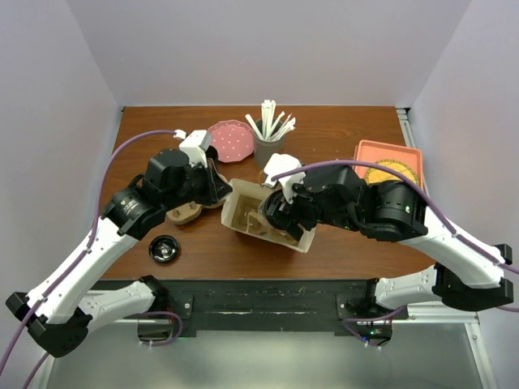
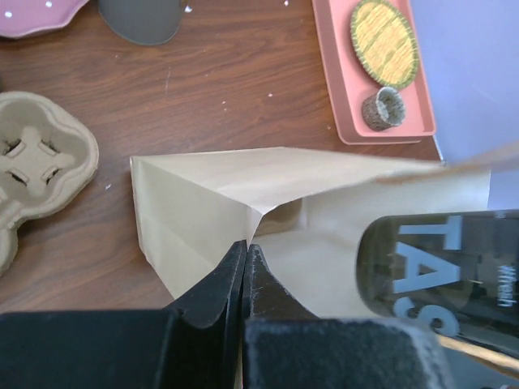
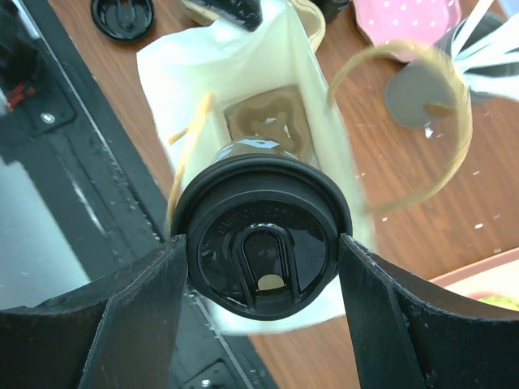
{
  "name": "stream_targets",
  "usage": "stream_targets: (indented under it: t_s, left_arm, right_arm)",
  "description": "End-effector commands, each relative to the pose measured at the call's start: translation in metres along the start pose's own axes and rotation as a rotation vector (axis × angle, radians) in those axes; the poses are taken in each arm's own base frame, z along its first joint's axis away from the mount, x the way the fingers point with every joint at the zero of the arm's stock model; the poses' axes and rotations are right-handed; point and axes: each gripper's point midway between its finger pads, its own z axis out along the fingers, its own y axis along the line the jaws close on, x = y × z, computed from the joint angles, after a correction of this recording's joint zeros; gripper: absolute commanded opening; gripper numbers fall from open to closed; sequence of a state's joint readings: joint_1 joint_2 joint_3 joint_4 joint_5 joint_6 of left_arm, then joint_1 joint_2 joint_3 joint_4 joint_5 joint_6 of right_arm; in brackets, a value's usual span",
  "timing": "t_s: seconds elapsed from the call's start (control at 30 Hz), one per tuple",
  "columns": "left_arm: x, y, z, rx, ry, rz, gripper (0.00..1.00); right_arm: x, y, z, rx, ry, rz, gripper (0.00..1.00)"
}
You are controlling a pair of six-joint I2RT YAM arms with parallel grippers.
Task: Pack the takeout coffee
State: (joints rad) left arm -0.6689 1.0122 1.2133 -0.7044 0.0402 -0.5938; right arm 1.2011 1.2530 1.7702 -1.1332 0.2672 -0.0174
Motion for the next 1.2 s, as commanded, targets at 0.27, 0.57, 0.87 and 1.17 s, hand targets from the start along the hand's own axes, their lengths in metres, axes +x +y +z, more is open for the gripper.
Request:
stream_targets:
  t_s: [0.27, 0.57, 0.87, 1.17]
  left_arm:
    - [-0.024, -0.017, -0.014, 0.100, -0.132, 0.038, 0.00]
    - [0.005, -0.003, -0.009, 0.079, -0.077, 0.002, 0.00]
    - [0.012, 0.001, -0.014, 0.048, -0.040, -0.060, 0.17]
    - [0.027, 0.016, -0.011, -0.030, 0.058, 0.006, 0.52]
  right_arm:
    - [-0.005, -0.015, 0.024, 0.120, -0.003, -0.208, 0.32]
    - [0.024, -0.011, 0.046, 0.115, 0.047, -0.329, 0.31]
    - [0.024, 0.001, 0.050, 0.059, 0.003, -0.373, 0.30]
    - [0.056, 0.010, 0.042, -0.018, 0.057, -0.409, 0.30]
